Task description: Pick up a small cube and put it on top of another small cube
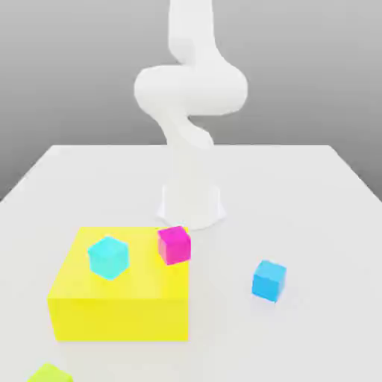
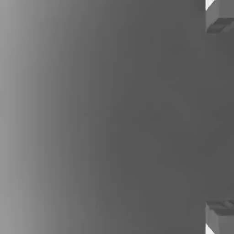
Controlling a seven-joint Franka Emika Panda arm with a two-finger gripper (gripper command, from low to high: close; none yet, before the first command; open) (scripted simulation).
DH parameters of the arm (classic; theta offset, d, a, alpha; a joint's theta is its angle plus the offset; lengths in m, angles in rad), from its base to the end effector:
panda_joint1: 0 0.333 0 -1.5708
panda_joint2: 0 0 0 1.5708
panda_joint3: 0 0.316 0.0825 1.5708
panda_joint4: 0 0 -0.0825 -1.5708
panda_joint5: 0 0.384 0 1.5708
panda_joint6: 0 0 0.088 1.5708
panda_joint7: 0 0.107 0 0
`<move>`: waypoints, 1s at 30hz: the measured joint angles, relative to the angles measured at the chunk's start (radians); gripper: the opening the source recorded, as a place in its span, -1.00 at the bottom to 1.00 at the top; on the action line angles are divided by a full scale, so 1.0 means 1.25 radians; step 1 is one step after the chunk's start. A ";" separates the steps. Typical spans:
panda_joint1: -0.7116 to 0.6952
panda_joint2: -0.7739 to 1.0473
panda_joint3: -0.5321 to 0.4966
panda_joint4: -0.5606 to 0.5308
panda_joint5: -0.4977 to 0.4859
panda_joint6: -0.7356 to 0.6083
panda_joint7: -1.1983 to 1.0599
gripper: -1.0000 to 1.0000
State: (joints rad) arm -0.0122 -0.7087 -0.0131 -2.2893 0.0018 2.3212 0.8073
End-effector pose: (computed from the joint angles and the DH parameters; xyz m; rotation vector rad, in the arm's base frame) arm 0.3788 -0.0114 0.6857 -2.4588 1.0884 -0.9591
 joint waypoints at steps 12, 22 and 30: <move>-0.043 0.353 -0.060 0.041 0.018 0.082 0.020 0.00; -0.097 0.644 -0.099 0.075 0.060 0.148 0.017 0.00; -0.144 0.877 -0.115 0.103 0.095 0.201 0.014 0.00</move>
State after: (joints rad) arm -0.1925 0.3875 -0.1563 -2.1609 0.1201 2.5724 0.8251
